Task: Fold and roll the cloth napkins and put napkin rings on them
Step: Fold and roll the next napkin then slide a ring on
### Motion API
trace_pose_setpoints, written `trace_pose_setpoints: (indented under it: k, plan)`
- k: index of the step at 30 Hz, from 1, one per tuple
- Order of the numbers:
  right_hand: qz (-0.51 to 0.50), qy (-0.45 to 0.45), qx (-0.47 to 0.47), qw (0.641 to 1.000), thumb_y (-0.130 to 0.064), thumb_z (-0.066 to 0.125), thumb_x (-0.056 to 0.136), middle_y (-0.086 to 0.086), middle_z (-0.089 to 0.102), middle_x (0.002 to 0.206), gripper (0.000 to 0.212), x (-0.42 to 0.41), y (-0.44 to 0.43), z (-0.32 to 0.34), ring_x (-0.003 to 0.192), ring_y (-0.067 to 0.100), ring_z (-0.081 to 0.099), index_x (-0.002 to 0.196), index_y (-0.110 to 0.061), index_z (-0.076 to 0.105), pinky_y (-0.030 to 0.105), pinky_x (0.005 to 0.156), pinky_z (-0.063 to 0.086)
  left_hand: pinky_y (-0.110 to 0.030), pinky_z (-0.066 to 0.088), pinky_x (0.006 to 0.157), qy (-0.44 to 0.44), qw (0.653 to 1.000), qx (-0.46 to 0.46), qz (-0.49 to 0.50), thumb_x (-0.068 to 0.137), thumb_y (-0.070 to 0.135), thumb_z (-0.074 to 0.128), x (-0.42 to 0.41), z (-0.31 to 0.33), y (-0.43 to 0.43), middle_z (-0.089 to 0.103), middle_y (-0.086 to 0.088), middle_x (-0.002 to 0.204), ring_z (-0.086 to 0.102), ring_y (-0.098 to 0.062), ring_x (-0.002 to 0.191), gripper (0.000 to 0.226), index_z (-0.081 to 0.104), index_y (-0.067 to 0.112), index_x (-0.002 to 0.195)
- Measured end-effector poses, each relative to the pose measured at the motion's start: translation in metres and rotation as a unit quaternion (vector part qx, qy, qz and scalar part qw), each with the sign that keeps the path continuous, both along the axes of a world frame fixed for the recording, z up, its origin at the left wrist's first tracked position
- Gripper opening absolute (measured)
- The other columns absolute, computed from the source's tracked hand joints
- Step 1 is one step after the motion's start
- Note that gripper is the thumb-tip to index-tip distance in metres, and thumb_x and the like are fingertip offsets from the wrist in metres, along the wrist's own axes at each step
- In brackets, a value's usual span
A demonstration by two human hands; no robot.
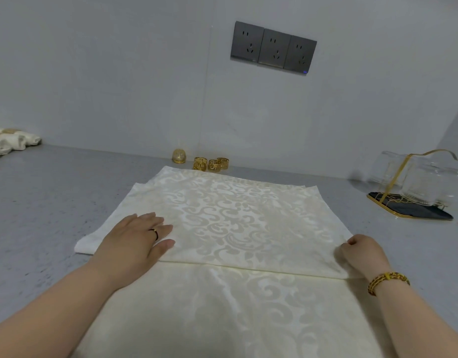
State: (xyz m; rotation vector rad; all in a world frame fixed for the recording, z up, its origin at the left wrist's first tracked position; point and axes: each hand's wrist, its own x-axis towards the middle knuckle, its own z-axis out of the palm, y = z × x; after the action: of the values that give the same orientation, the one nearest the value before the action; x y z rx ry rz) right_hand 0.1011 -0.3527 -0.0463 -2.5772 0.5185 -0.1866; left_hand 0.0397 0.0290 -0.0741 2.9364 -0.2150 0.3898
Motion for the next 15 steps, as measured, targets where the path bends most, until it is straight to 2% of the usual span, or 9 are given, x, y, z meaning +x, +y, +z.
trace_pose_setpoints:
  k: [3,4,5,6,7,9,12,13,15]
  plan:
    - [-0.001,-0.001,-0.013,1.0,-0.007,0.042,0.092,0.006,0.043,0.065,0.022,0.001,-0.001,0.0,0.068,0.022,0.042,0.07,-0.006,0.043,0.03,0.056,0.029,-0.016,-0.001,0.106,0.014,1.0,0.012,0.007,0.042,0.081,-0.037,0.0,-0.001,-0.002,0.03,0.012,0.148,0.016,-0.006,0.141,0.131,0.036,0.033,0.139]
    - [-0.001,-0.004,-0.012,1.0,-0.007,0.042,0.092,0.006,0.043,0.066,0.021,0.001,-0.002,0.0,0.069,0.022,0.041,0.071,-0.006,0.042,0.03,0.055,0.029,-0.017,0.0,0.108,0.021,1.0,0.019,0.003,0.052,0.083,-0.028,0.0,-0.001,-0.003,0.026,0.013,0.15,0.013,-0.005,0.141,0.117,0.031,0.034,0.14]
    - [0.002,-0.005,-0.014,1.0,-0.007,0.042,0.092,0.006,0.044,0.067,0.018,0.001,-0.002,0.0,0.071,0.022,0.042,0.074,-0.006,0.043,0.029,0.056,0.029,-0.018,0.001,0.11,0.03,0.999,0.014,0.001,0.07,0.078,-0.013,0.002,-0.004,-0.003,0.021,0.013,0.151,0.011,-0.004,0.141,0.093,0.027,0.033,0.142]
    - [0.006,-0.001,-0.018,1.0,-0.008,0.043,0.092,0.007,0.047,0.071,0.013,0.001,-0.001,0.0,0.073,0.023,0.042,0.079,-0.005,0.044,0.029,0.059,0.031,-0.02,0.002,0.112,0.052,0.999,0.007,0.004,0.087,0.066,0.003,0.002,-0.005,-0.004,0.018,0.012,0.153,0.009,-0.004,0.141,0.069,0.023,0.032,0.143]
    - [0.011,0.006,-0.029,1.0,-0.008,0.043,0.092,0.009,0.05,0.078,0.008,-0.001,0.001,0.0,0.077,0.023,0.044,0.085,-0.005,0.045,0.028,0.063,0.033,-0.021,0.003,0.113,0.08,0.997,-0.002,0.013,0.095,0.053,0.014,0.003,-0.004,-0.004,0.015,0.01,0.154,0.008,-0.005,0.142,0.054,0.021,0.031,0.144]
    - [0.004,0.025,-0.067,0.997,-0.01,0.043,0.092,0.014,0.057,0.098,0.005,-0.005,0.005,0.001,0.087,0.027,0.048,0.095,-0.007,0.044,0.029,0.071,0.037,-0.022,0.004,0.113,0.104,0.994,-0.006,0.018,0.098,0.044,0.022,0.004,-0.003,-0.003,0.009,0.009,0.155,0.005,-0.006,0.142,0.049,0.018,0.03,0.145]
    - [-0.009,0.005,-0.201,0.98,-0.021,0.043,0.092,0.013,0.048,0.128,0.032,-0.012,0.015,0.007,0.118,0.03,0.041,0.123,-0.011,0.042,0.034,0.095,0.034,-0.024,0.002,0.115,0.113,0.993,0.003,0.021,0.098,0.044,0.021,0.006,-0.006,-0.003,0.003,0.009,0.155,0.0,-0.007,0.143,0.051,0.012,0.03,0.146]
    - [0.012,-0.033,-0.207,0.978,-0.024,0.045,0.092,0.011,0.045,0.133,0.039,-0.015,0.026,0.008,0.123,0.029,0.038,0.129,-0.012,0.04,0.034,0.099,0.031,-0.025,0.001,0.115,0.116,0.993,0.002,0.024,0.098,0.045,0.021,0.007,-0.007,-0.003,0.001,0.008,0.156,-0.001,-0.008,0.143,0.051,0.01,0.031,0.146]
    - [0.118,-0.128,-0.15,0.973,-0.03,0.053,0.09,0.01,0.045,0.135,0.047,-0.023,0.055,0.007,0.126,0.027,0.038,0.131,-0.011,0.043,0.031,0.103,0.028,-0.027,-0.001,0.115,0.127,0.991,0.007,0.029,0.097,0.046,0.019,0.006,-0.006,-0.003,-0.002,0.008,0.156,-0.004,-0.008,0.143,0.052,0.006,0.032,0.146]
